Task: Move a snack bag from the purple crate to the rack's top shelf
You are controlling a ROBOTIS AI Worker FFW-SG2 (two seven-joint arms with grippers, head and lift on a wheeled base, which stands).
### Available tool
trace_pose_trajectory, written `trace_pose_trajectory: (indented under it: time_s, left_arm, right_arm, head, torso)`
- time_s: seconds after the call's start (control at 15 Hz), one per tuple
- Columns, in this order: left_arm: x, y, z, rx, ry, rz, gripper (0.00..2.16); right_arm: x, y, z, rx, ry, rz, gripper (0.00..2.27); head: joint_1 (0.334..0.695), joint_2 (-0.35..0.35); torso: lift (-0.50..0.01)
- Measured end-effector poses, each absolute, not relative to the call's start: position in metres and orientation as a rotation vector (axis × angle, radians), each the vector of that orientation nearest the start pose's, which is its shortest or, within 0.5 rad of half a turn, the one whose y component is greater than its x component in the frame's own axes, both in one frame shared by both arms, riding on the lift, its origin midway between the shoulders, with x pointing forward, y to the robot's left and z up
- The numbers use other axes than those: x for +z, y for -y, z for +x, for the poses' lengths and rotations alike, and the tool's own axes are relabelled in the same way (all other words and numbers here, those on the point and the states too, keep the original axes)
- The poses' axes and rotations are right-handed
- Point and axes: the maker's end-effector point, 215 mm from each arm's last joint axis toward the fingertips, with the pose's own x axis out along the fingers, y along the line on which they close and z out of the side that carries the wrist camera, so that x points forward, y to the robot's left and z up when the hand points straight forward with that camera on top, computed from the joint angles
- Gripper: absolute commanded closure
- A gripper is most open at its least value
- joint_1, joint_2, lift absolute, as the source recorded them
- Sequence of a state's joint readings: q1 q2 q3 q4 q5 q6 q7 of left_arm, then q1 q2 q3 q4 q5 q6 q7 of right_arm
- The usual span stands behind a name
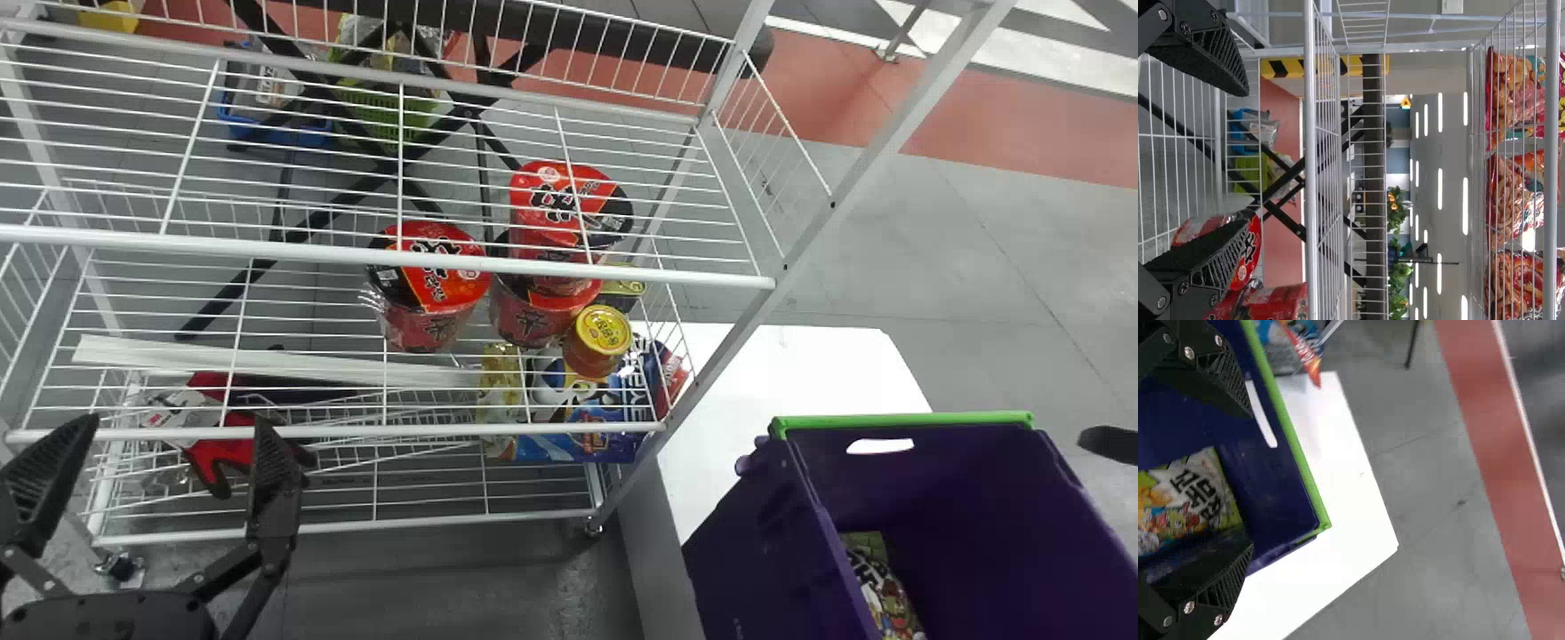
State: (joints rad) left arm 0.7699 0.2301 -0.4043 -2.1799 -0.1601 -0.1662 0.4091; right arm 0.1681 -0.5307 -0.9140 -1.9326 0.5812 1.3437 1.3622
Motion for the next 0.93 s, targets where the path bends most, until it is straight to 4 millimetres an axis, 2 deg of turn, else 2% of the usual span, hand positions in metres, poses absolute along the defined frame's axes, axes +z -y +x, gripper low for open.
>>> trace_pose_trajectory:
  time_s: [0.13,0.27,0.67,0.93]
  left_arm:
    - [-0.323,-0.111,0.327,-0.063,0.005,0.042,0.14]
    - [-0.324,-0.111,0.326,-0.062,0.005,0.049,0.14]
    - [-0.327,-0.112,0.326,-0.060,-0.006,0.061,0.14]
    - [-0.327,-0.109,0.325,-0.066,-0.007,0.059,0.14]
  right_arm:
    - [-0.334,0.663,0.286,-0.205,-0.939,0.094,0.15]
    - [-0.365,0.654,0.283,-0.157,-0.997,0.071,0.15]
    - [-0.456,0.642,0.254,-0.034,-1.131,0.090,0.15]
    - [-0.486,0.629,0.244,0.022,-1.157,0.114,0.15]
  head:
    - [0.695,-0.350]
    - [0.695,-0.350]
    - [0.695,-0.350]
    - [0.695,-0.350]
  torso:
    - [-0.459]
    - [-0.459]
    - [-0.459]
    - [-0.459]
